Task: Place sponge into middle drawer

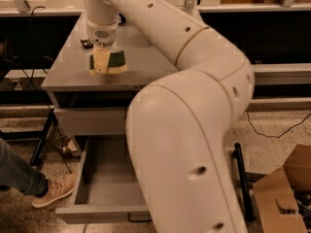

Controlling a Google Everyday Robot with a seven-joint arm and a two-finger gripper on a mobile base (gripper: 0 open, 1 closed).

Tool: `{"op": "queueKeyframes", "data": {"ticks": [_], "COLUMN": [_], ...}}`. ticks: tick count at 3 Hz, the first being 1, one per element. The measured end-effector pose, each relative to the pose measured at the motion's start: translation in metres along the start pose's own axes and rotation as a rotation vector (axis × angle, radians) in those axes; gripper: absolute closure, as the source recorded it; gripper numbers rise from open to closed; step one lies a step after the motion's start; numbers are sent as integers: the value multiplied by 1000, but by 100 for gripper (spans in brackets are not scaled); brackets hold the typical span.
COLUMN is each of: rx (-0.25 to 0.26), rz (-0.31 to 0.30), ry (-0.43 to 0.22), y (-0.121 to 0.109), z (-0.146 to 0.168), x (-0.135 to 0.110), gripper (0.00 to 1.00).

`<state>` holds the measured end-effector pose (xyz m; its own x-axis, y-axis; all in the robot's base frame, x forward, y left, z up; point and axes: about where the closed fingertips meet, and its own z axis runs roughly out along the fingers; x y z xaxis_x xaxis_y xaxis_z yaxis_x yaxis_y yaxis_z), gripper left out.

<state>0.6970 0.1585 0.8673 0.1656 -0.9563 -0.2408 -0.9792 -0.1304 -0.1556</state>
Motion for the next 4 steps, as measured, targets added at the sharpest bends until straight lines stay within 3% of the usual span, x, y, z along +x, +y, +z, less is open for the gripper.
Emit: {"op": "queueKeyframes", "data": {"ticks": [1, 2, 3, 4], "rx": [127, 127, 91, 25], "rz": [12, 12, 70, 182], "ry": [-25, -25, -39, -84], "y": [32, 32, 52, 94], "z": [-84, -84, -68, -36], "x": [4, 4, 13, 24], "gripper": [100, 100, 100, 100]}}
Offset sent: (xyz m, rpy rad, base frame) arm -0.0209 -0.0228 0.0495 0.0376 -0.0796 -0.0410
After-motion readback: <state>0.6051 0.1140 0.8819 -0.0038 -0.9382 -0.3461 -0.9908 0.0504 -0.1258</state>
